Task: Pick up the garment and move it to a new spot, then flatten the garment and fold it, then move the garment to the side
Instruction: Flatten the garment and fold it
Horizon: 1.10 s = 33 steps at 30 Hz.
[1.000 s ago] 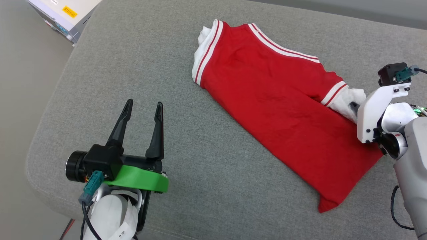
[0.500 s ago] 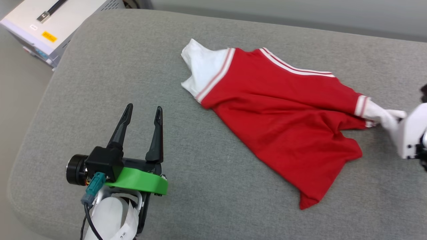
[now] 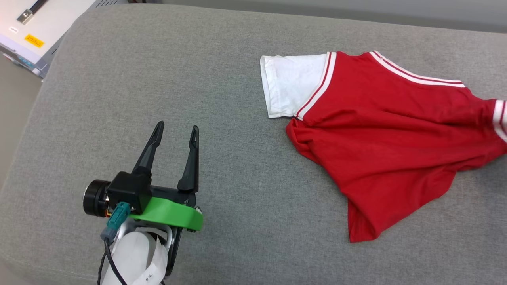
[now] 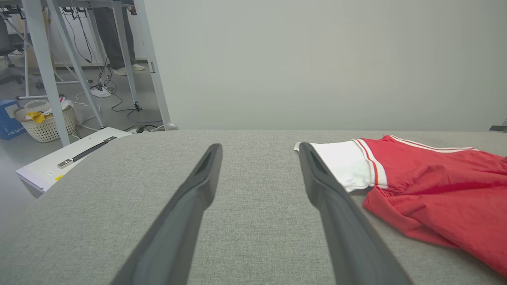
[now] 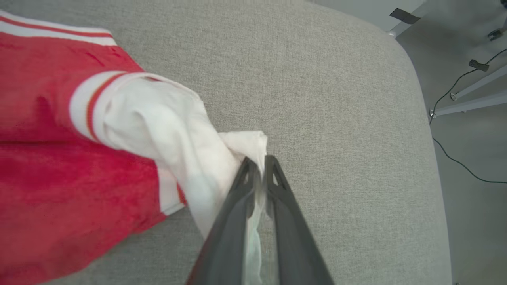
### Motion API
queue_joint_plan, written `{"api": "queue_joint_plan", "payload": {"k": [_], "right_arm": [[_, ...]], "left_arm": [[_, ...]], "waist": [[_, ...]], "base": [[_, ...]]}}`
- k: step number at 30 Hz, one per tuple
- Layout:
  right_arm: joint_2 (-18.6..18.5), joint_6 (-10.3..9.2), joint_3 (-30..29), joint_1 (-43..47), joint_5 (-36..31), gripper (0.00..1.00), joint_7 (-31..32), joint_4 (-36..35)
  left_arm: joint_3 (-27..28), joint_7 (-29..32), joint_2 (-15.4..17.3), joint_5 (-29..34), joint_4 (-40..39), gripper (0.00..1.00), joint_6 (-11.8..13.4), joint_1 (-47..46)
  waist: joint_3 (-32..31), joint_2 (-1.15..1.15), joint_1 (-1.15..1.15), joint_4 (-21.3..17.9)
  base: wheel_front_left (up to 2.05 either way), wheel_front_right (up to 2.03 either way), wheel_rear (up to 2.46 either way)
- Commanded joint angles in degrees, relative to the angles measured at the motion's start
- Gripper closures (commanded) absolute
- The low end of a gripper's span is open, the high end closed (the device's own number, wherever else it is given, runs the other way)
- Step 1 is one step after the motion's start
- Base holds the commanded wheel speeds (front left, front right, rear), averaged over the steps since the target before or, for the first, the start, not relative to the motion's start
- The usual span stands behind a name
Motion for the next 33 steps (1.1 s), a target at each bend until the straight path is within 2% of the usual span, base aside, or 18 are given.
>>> {"api": "queue_joint_plan", "payload": {"k": [1,8,15,20,27,33], "right_arm": [[0.9,-0.04,0.1,-0.8,-0.8,0.0,-1.6,0.3],[4.5,-0.04,0.4,-0.5,-2.0,0.0,-12.1,-1.8],[8.6,-0.04,3.9,5.5,2.1,0.0,-23.4,-10.6],[12.2,-0.04,4.9,11.9,4.5,0.0,-28.1,-17.7],[17.1,-0.04,6.5,20.9,6.4,0.0,-29.0,-24.3],[17.3,-0.04,8.6,24.2,6.5,0.0,-26.0,-26.8]], "left_arm": [[0.0,-0.3,0.3,-0.1,0.2,0.0,-0.2,-0.9],[0.2,-0.3,0.3,-0.3,0.9,0.0,-0.2,-0.4],[0.6,-0.3,0.2,-0.6,1.1,0.0,-0.2,1.6],[0.7,-0.3,0.2,-1.1,1.1,0.0,-0.2,2.9],[0.1,-0.3,0.0,-1.5,1.4,0.0,-0.2,5.0],[-0.9,-0.3,-0.1,-1.7,1.4,0.0,-0.2,4.8]], "waist": [[-0.3,0.69,0.0,-0.3],[-3.7,0.69,0.0,-1.7],[-8.5,0.69,0.0,-3.7],[-10.5,0.69,0.0,-4.7],[-12.2,0.69,0.0,-5.4],[-11.9,0.69,0.0,-4.6]], "base": [[0.0,0.0,0.0],[0.0,0.0,0.0],[0.0,0.0,0.0],[0.0,0.0,0.0],[0.0,0.0,0.0],[0.0,0.0,0.0]]}}
